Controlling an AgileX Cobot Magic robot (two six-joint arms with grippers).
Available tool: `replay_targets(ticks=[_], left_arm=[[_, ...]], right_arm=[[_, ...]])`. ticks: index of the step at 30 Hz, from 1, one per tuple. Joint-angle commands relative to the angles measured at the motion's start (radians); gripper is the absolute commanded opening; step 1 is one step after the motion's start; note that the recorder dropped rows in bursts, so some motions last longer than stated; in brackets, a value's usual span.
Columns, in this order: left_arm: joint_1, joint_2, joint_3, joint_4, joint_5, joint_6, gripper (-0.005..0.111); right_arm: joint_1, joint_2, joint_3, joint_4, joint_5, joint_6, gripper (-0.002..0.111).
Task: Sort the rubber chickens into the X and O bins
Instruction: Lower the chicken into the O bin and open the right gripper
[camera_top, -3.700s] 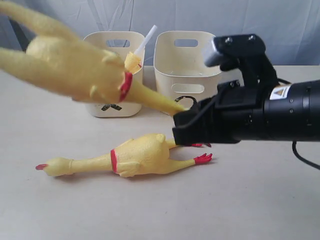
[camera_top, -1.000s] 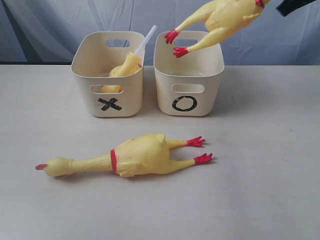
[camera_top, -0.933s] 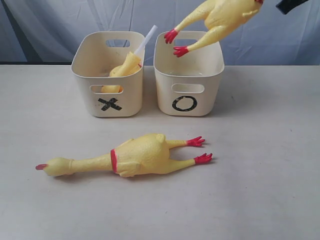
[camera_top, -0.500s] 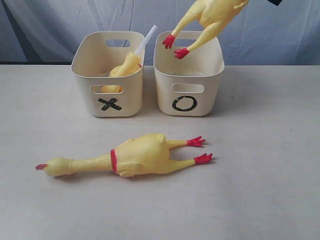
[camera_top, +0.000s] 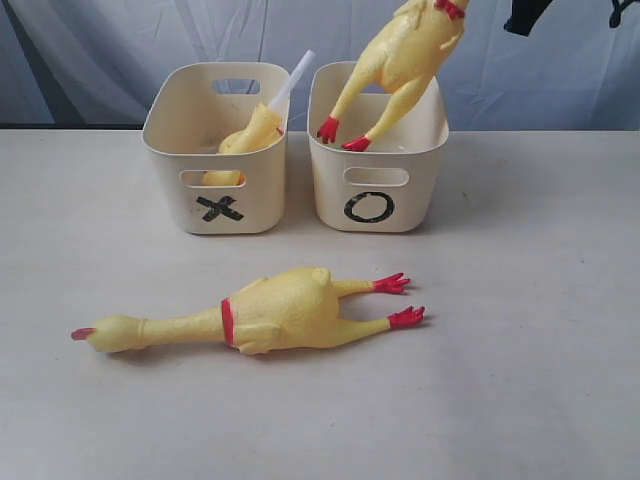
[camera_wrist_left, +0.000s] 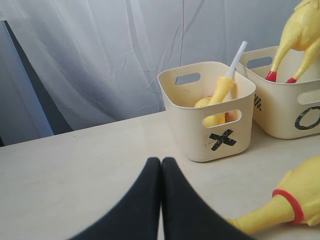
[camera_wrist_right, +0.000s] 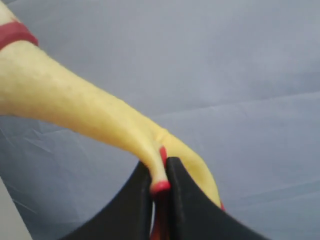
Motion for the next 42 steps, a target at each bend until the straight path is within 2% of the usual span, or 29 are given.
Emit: replay_targets(ticks=[1,42], left_arm=[[0.001,-0.005,0.006,-0.006,-0.020,-0.001,0.000],[0.001,-0.005,0.006,-0.006,-0.020,-0.001,0.000]], right_arm=[[-0.005,0.023,-0.012,-0.047,-0.044,0.006,-0.001],[-0.005,0.189,-0.012,-0.089,-0.103,0.006,-0.001]])
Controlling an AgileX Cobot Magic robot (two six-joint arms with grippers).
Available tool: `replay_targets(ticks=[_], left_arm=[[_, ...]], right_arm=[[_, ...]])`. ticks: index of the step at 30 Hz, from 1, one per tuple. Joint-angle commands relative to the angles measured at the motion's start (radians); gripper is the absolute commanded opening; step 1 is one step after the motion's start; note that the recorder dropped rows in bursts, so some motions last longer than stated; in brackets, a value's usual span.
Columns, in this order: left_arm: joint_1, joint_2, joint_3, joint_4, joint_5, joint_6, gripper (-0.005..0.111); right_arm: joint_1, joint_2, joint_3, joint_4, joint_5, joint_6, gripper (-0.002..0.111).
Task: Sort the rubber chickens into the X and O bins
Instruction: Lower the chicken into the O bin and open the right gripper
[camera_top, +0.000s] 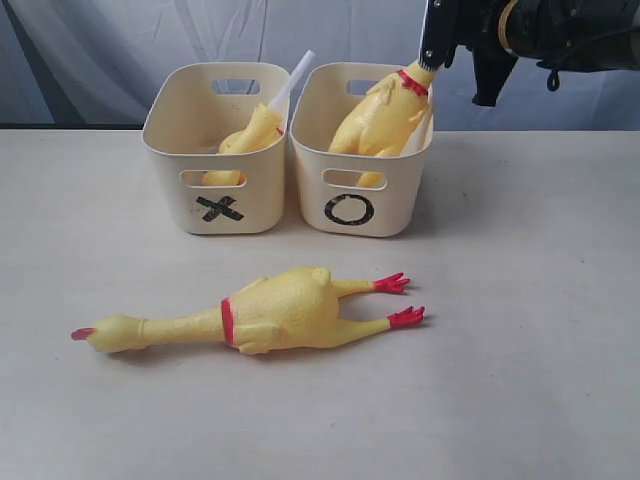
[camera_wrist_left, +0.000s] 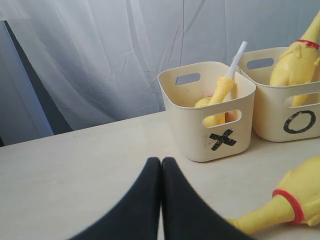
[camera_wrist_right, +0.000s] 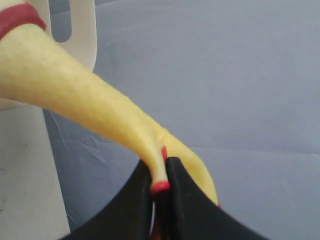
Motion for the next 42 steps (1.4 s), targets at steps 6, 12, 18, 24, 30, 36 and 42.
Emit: replay_targets(ticks=[6,12,18,24,30,36,42], left_arm=[[0.001,-0.005,0.006,-0.006,-0.020,-0.001,0.000],[0.001,-0.005,0.006,-0.006,-0.020,-0.001,0.000],[0.001,-0.005,0.006,-0.006,-0.020,-0.001,0.000],[0.001,-0.005,0.006,-0.006,-0.020,-0.001,0.000],[0.001,-0.005,0.006,-0.006,-0.020,-0.001,0.000],[0.001,-0.005,0.006,-0.006,-0.020,-0.001,0.000],[0.001,-0.005,0.006,-0.006,-0.020,-0.001,0.000]], right_arm=[[-0.005,0.003,-0.004,-0.002,-0.014,0.007,-0.001],[-0.005,0.008,-0.004,-0.044,-0.006,0.007,-0.001],[-0.005,0.012,-0.004,-0.067,0.002,0.007,0.024],[-0.005,0.012,-0.004,-0.084,-0.002,0.007,0.044],[-0.005,0.012,-0.004,-0.123,0.001,0.007,0.051],[-0.005,0.007,-0.004,-0.134,0.033,0.010,0.052],[-0.005,-0.032,-0.004,-0.117,0.055,0.020,0.052]])
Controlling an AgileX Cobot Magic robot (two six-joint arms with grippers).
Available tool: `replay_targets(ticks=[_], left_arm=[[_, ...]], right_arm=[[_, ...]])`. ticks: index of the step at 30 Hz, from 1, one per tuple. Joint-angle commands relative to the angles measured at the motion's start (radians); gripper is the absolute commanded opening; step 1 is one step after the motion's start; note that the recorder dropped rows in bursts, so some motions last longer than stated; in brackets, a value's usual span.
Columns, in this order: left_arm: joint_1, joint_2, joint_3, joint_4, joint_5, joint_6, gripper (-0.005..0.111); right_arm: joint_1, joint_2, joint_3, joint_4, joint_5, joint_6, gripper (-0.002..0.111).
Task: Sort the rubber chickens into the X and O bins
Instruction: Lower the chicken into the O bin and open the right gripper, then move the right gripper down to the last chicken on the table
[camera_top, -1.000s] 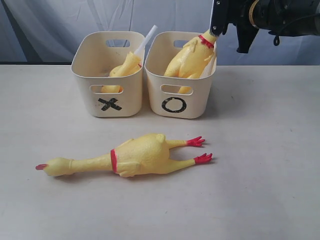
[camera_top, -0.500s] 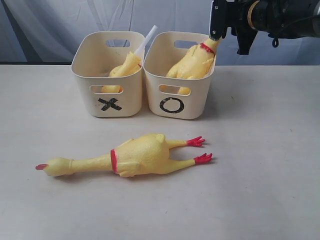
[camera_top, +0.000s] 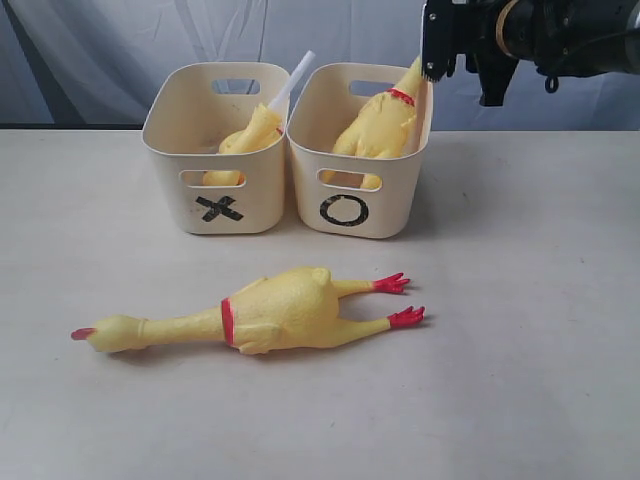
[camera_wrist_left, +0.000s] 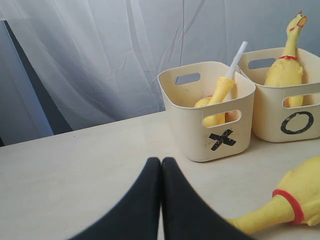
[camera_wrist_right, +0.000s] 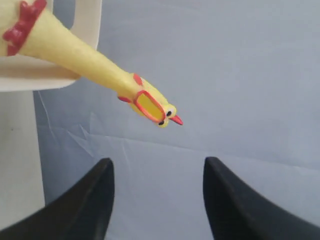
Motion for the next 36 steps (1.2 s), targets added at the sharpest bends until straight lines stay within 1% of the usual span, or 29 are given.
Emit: replay_targets(ticks=[1,3,6,9,11,13,16,17,18,23,29,32,36], left_arm=[[0.001,-0.005,0.006,-0.006,-0.020,-0.001,0.000],[0.001,-0.005,0.006,-0.006,-0.020,-0.001,0.000],[0.001,-0.005,0.006,-0.006,-0.020,-0.001,0.000],[0.001,-0.005,0.006,-0.006,-0.020,-0.001,0.000],[0.001,-0.005,0.006,-0.006,-0.020,-0.001,0.000],[0.001,-0.005,0.006,-0.006,-0.020,-0.001,0.000],[0.001,-0.005,0.006,-0.006,-0.020,-0.001,0.000],[0.001,-0.005,0.006,-0.006,-0.020,-0.001,0.000],[0.001,-0.005,0.006,-0.006,-0.020,-0.001,0.000],[0.001,-0.005,0.006,-0.006,-0.020,-0.001,0.000],[0.001,-0.005,0.006,-0.009,-0.018,-0.001,0.000],[0.001,-0.005,0.006,-0.012,-0.016,-0.001,0.000],[0.001,-0.005,0.006,-0.012,-0.016,-0.001,0.000]], right_arm=[[-0.005,-0.052,-0.004,0.027,0.042,0.027,0.051],[-0.005,-0.072,-0.004,0.056,0.074,0.082,0.050],[-0.005,-0.114,-0.004,0.128,0.108,0.221,0.048],[-0.005,-0.168,-0.004,0.272,0.143,0.300,0.043],[-0.005,-0.202,-0.004,0.383,0.166,0.300,0.037],[-0.005,-0.240,-0.004,0.506,0.198,0.298,0.029],[-0.005,-0.292,-0.004,0.686,0.252,0.292,0.009],[-0.005,-0.308,-0.004,0.752,0.267,0.264,0.001],[-0.005,-0.323,-0.004,0.807,0.279,0.222,-0.001],[0.033,-0.383,-0.004,1.112,0.339,-0.044,-0.001],[0.159,-0.404,-0.004,1.395,0.408,-0.407,-0.001],[0.232,-0.398,-0.004,1.497,0.454,-0.522,-0.001],[0.320,-0.376,-0.004,1.565,0.489,-0.602,-0.001]])
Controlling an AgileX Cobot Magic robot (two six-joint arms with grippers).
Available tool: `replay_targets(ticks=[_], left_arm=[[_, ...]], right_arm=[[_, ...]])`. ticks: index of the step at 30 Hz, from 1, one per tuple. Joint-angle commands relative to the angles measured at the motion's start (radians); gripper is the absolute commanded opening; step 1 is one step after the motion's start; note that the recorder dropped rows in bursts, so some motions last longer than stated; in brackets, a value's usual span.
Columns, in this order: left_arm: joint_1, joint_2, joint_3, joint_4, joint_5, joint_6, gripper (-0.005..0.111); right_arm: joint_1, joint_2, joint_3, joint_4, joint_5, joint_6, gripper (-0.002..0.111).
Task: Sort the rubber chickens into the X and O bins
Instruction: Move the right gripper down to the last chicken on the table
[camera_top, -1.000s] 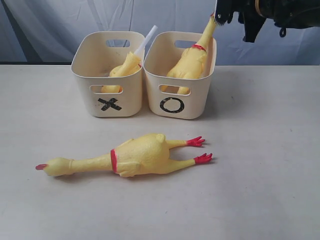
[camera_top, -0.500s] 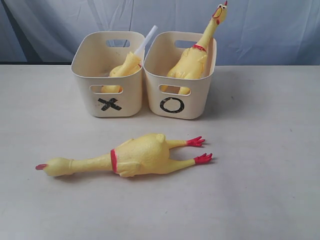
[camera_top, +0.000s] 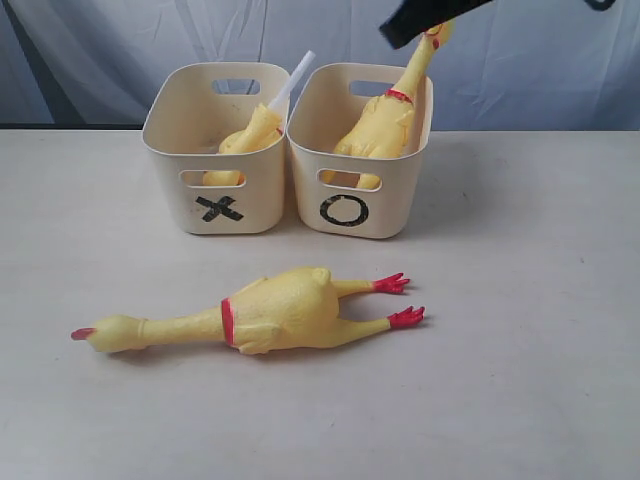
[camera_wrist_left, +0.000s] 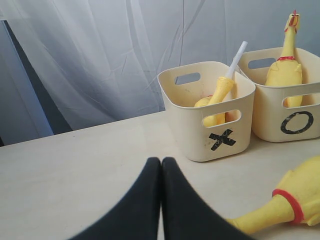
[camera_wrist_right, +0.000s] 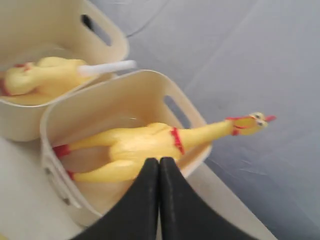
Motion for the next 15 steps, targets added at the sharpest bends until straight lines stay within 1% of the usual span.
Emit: replay_targets(ticks=[1,5,10,15], left_arm=[[0.001,-0.005,0.006,-0.012,-0.016,-0.001,0.000],[0.001,-0.005,0.006,-0.014,-0.016,-0.001,0.000],[0.001,-0.005,0.006,-0.014,-0.016,-0.001,0.000],[0.001,-0.005,0.006,-0.014,-0.016,-0.001,0.000]], right_arm=[[0.091,0.027,-0.004,0.075,0.040,-0.093,-0.001],[0.159,0.070,-0.004,0.079,0.067,-0.093,-0.001],[0.232,0.132,-0.004,0.135,0.114,-0.102,-0.001],[0.311,0.222,-0.004,0.264,0.146,-0.278,-0.001]])
